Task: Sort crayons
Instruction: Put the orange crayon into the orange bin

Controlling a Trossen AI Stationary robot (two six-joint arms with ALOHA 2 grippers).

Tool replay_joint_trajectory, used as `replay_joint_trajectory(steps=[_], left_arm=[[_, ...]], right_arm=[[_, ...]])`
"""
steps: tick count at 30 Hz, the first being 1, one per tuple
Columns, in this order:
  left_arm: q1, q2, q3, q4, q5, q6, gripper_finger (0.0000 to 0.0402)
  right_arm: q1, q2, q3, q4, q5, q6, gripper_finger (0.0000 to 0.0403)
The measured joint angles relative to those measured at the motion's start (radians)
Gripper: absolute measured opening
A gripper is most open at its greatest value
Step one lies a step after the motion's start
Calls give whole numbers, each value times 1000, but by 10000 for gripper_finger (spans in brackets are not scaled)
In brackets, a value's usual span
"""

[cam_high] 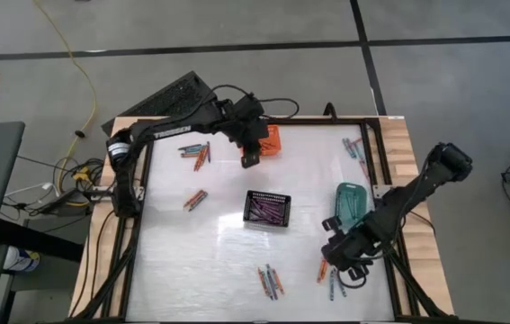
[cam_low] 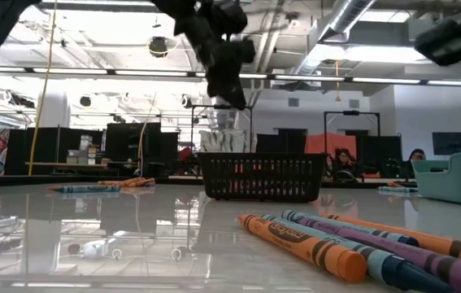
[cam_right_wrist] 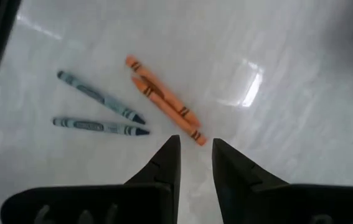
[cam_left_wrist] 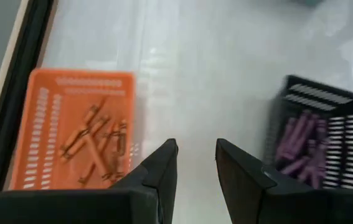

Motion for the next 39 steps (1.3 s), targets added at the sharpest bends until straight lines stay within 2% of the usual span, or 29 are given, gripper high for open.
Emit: replay_joint_trajectory(steps=[8, 15, 21, 26, 33, 39], left_arm=[[-107, -73, 0, -80, -33, -7, 98], [-198, -88, 0, -159, -65, -10, 98], [-244, -88, 0, -200, -75, -13, 98], [-257, -88, 0, -209, -77, -26, 98], [-263, -88, 0, -243, -76, -43, 98], [-263, -87, 0, -256, -76, -45, 98]], right_arm=[[23, 0, -155, 195, -35, -70, 128], [-14, 0, -194, 223, -5, -156, 161], [-32, 9, -219, 285, -31, -269, 146], [-43, 83, -219, 305, -95, -341, 131], [-44, 189, -215, 329, -104, -369, 127], [-44, 202, -214, 323, -97, -376, 109]])
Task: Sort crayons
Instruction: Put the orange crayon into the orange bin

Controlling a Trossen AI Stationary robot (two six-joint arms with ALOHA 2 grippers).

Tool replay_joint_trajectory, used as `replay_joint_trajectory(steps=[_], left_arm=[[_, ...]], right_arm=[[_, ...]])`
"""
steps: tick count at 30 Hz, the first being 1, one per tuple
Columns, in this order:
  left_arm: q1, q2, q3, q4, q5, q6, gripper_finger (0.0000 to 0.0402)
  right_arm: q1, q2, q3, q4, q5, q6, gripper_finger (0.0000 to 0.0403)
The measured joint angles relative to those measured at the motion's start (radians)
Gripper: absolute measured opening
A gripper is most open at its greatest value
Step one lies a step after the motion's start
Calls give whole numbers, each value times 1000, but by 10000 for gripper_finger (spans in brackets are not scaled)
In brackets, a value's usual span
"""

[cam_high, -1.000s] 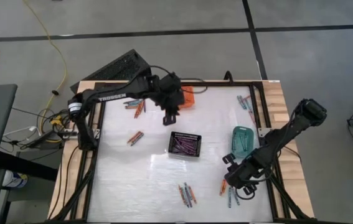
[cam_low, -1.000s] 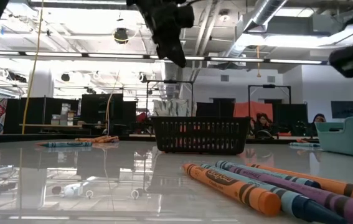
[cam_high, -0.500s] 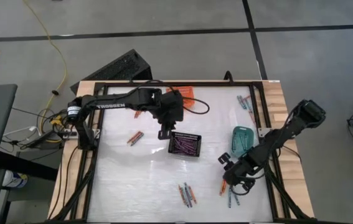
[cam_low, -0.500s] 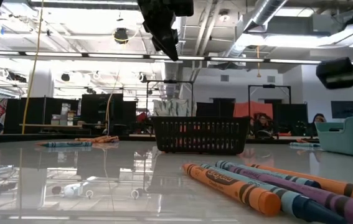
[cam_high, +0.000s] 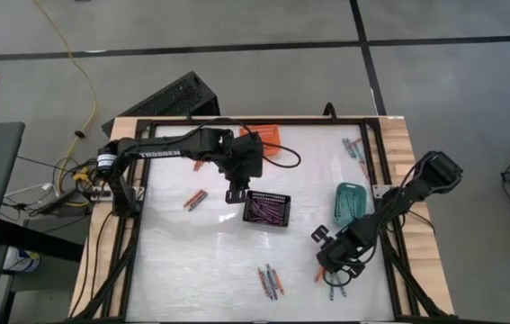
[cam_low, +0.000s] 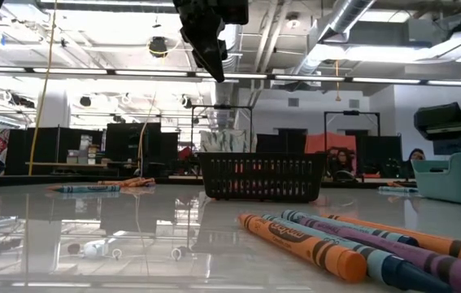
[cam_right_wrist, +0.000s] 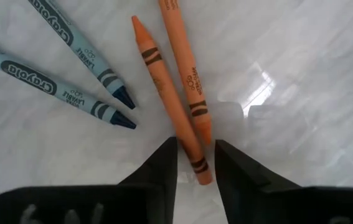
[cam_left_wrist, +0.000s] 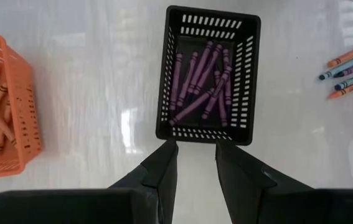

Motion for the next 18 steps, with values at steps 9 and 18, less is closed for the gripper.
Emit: replay_joint_trajectory(steps=[9, 18], left_arm=[[0, 0, 0, -3, 0, 11, 98], [0, 1, 0, -3, 0, 11, 98]], right_arm=[[17, -17, -3, -36, 17, 7, 28], [46, -17, -3, -47, 14, 26, 11]])
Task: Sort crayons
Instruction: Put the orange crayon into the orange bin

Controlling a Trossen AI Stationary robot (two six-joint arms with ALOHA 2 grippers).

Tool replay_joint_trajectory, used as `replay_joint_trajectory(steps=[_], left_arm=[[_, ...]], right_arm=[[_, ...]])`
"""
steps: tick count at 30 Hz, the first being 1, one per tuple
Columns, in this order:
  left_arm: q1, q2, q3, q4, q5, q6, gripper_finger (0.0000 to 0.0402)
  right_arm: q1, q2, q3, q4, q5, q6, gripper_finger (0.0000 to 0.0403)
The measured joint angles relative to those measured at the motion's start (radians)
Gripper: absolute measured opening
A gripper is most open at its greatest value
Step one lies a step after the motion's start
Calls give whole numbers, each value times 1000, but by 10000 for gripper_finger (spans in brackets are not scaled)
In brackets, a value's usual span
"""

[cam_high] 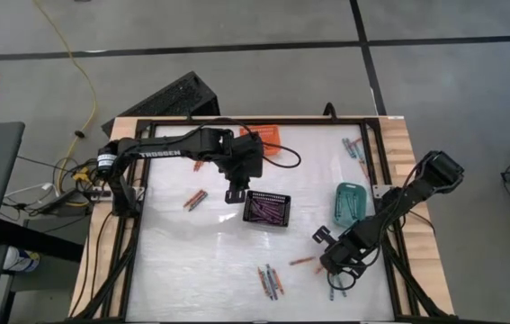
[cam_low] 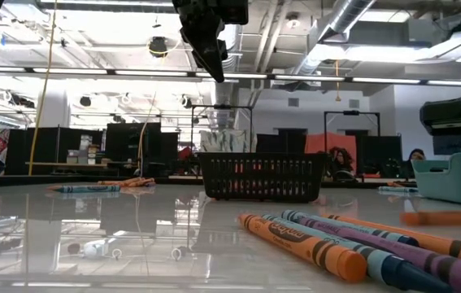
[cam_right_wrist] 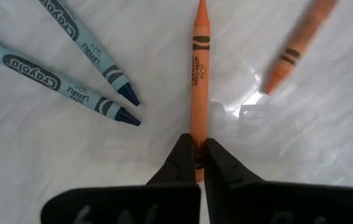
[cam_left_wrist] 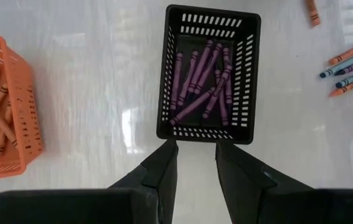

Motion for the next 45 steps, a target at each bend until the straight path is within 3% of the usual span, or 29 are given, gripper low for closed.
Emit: replay_joint_trajectory(steps=[10, 16, 25, 30, 38, 45], left_arm=[[0, 0, 0, -29, 0, -11, 98], [0, -1, 0, -41, -8, -10, 98], [-2, -45, -1, -23, -59, 8, 98], [-3, -100, -1, 0, -72, -1, 98], [-37, -182, -1, -32, -19, -84, 98], [-133, -227, -1, -79, -141, -159, 98]], right_arm=[[0, 3, 19, -33, -17, 2, 8], [-16, -13, 64, -145, -20, 34, 2], [-111, -215, 118, -256, 118, 166, 1], [-207, -303, 171, -253, 208, 171, 1], [-452, -315, 286, -162, 228, 65, 1], [-708, -269, 351, 14, 173, 9, 1]])
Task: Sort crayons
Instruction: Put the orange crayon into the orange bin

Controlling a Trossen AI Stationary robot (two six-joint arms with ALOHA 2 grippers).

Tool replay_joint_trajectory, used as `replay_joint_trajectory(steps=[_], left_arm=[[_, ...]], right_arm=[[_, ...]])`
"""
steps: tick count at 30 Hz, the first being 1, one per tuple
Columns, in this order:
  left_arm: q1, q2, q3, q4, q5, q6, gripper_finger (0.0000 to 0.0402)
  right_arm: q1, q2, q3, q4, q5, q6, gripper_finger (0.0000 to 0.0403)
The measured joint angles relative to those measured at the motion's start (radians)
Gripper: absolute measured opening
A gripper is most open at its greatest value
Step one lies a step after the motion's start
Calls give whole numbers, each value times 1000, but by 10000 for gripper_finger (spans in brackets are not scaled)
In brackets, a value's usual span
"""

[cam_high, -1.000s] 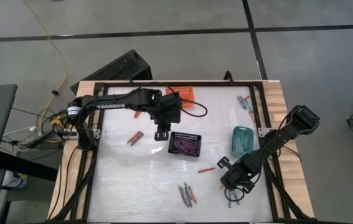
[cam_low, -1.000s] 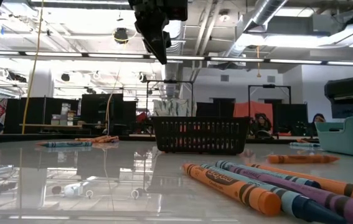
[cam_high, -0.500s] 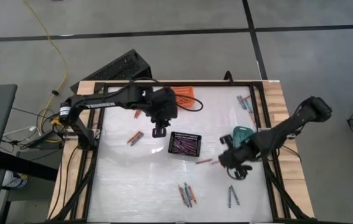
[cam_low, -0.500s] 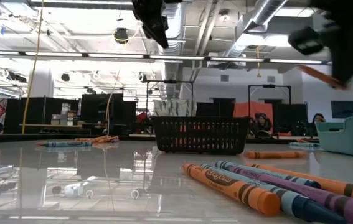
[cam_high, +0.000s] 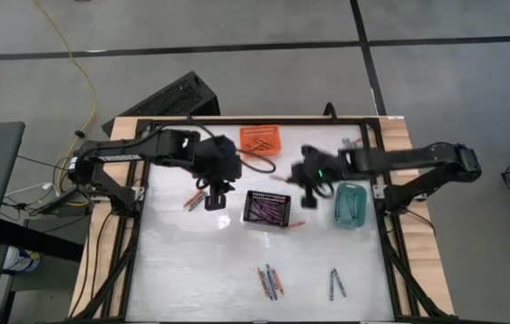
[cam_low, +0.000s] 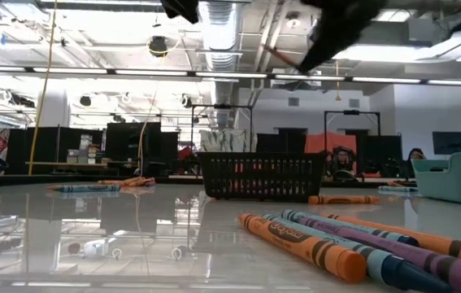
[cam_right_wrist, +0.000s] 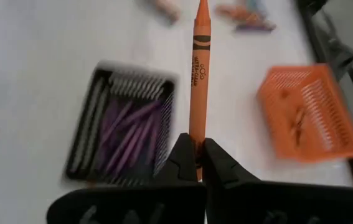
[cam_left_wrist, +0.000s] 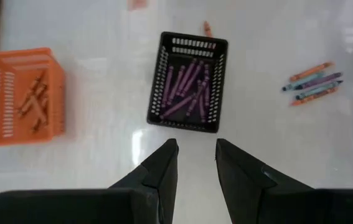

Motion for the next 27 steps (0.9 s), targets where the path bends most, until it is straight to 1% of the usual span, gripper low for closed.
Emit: replay_joint_trajectory(steps=[4, 8, 11, 13, 16, 21, 27], left_arm=[[-50, -20, 0, -8, -129, -44, 98], [-78, -45, 0, -10, -239, -94, 98], [-88, -66, -2, -12, -276, -129, 98], [-95, -89, -26, -2, -285, -155, 98], [-113, -128, -92, 11, -309, -203, 98], [-144, -213, -258, 70, -336, -312, 98], [-182, -336, -459, 191, -337, -457, 98]], right_arm=[[-120, 72, 37, 56, -80, -32, 1], [-199, 174, 100, 69, -146, -75, 1], [-246, 249, 157, 68, -172, -107, 1], [-276, 290, 194, 69, -176, -126, 1], [-327, 351, 244, 71, -192, -162, 1], [-404, 463, 315, 41, -246, -168, 1], [-441, 575, 411, -21, -259, -201, 1]])
